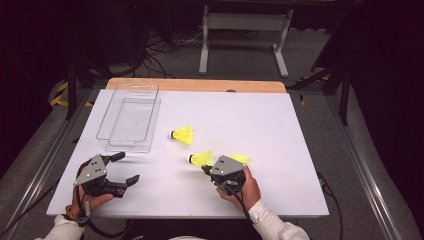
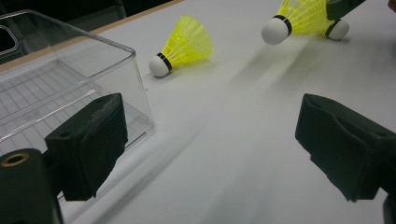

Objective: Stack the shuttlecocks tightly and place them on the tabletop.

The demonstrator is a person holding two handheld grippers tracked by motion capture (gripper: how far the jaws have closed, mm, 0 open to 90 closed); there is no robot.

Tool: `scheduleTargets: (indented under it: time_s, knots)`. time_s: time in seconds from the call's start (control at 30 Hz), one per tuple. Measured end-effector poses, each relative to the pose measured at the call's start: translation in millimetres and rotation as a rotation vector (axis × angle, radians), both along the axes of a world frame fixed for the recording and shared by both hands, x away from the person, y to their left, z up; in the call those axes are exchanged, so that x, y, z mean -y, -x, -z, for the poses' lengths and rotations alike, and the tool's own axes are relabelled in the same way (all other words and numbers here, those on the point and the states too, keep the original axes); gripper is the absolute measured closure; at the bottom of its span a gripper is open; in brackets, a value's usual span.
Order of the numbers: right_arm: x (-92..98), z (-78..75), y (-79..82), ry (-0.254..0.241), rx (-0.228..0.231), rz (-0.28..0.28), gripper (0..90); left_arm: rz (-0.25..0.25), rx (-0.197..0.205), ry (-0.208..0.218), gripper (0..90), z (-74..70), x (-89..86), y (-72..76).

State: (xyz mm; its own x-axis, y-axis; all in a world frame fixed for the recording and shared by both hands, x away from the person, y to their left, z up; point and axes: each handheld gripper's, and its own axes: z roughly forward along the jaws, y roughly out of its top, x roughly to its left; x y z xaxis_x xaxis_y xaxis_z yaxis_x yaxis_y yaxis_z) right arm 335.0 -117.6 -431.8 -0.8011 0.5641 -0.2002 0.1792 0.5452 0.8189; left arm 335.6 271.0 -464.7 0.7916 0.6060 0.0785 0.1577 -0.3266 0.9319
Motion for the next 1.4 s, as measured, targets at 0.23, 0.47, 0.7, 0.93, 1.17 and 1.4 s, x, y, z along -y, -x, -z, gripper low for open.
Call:
scheduleTargets:
  time_s: [0.23, 0.47, 0.7, 0.93, 1.17, 1.4]
  knots:
    - [4.6, -5.6, 0.1, -0.005, 0.014, 0.012, 90.0, 0.007, 0.004, -0.006, 10.3, -1.0, 0.4, 1.1]
    - [3.9, -7.8, -2.2, 0.001, 0.018, 0.005, 90.0, -0.005, -0.006, -0.014, 10.0, 0.3, -0.2, -0.4]
    - [5.6, -11.5, -8.7, -0.008, 0.010, 0.008, 90.0, -0.003, -0.005, -0.031, 9.2, 0.4, 1.5, 1.1]
    - [10.3, -16.8, -15.6, -0.018, 0.007, 0.017, 90.0, -0.006, -0.005, -0.028, 9.2, 0.5, 0.8, 0.2]
    - [19.7, -22.5, -33.1, -0.046, -0.033, 0.044, 90.0, 0.001, -0.002, -0.029, 8.9, 0.6, 1.3, -0.3]
    - [18.9, -27.4, -50.1, -0.021, -0.047, 0.051, 90.0, -0.004, -0.012, -0.030, 8.0, 1.6, -1.7, 3.4]
